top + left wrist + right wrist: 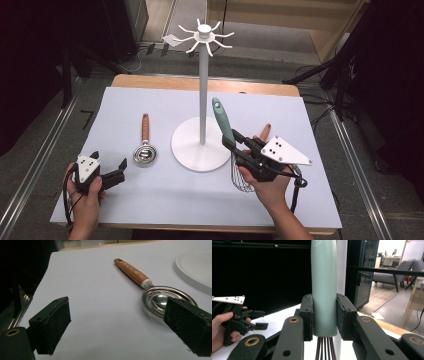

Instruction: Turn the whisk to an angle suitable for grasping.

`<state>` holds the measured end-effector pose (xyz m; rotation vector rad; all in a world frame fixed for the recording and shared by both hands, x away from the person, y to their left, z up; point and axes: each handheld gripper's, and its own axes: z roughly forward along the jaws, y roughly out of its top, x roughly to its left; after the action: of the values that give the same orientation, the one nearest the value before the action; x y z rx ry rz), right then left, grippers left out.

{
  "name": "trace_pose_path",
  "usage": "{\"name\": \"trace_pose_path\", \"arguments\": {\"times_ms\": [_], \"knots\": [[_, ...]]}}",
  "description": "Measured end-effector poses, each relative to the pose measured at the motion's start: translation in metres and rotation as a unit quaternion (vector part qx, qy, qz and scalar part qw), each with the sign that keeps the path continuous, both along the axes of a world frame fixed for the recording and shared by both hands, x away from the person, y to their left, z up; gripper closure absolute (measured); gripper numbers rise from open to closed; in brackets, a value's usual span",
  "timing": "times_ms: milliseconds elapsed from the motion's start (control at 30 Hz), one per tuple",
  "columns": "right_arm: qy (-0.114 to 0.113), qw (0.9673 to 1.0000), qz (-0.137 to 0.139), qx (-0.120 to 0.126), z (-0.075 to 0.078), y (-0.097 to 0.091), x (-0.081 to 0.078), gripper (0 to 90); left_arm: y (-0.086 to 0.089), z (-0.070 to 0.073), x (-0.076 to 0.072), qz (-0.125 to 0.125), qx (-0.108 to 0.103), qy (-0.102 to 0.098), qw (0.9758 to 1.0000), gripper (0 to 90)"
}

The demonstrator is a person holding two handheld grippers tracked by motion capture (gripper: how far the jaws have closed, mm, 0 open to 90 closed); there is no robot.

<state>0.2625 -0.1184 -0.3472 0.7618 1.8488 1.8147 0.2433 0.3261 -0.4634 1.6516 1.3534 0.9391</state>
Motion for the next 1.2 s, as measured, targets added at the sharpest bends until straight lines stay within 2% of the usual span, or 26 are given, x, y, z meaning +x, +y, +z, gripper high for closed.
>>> {"name": "trace_pose_path", "arguments": {"times_ms": [633, 1200], "knots": [[-0.047, 0.9987, 0.005, 0.021, 0.008, 0.009, 0.000, 71.2, 0.000, 0.000, 0.000, 0.000, 0.001, 0.001, 1.0000, 7.7], [-0.083, 0.9952, 0.004, 0.051, 0.034, 0.017, 0.006, 71.2, 0.000, 0.000, 0.000, -0.001, 0.000, -0.001, 1.0000, 7.7]]}}
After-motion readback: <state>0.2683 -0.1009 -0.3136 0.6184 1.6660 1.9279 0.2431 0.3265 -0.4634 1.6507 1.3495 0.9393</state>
